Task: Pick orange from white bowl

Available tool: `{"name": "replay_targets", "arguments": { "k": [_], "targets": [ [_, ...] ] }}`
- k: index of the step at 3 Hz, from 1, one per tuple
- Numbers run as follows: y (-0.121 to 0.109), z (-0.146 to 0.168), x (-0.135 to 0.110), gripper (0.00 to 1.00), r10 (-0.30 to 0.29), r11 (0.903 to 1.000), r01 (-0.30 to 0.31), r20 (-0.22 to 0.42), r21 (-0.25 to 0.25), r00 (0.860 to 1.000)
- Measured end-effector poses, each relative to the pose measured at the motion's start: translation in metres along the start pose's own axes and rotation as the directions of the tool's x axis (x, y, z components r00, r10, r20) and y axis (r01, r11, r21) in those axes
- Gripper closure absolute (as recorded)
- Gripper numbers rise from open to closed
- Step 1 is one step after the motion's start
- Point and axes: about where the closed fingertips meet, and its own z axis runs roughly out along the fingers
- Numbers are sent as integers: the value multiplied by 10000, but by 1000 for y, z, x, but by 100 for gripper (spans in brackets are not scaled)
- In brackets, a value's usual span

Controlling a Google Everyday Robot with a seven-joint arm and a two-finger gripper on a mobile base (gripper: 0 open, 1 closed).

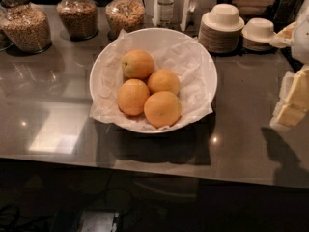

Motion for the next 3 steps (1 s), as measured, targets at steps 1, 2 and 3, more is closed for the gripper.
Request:
{"name": "replay_targets", "arguments": {
  "k": [1, 2, 3],
  "targets": [
    [0, 0, 0, 0, 0, 10000, 0, 0, 0, 10000],
    [5, -2, -21, 0, -303, 9995, 310, 702, -87, 9971],
    [13, -24, -89, 0, -914, 9941, 1026, 2373, -354, 9671]
  ]
}}
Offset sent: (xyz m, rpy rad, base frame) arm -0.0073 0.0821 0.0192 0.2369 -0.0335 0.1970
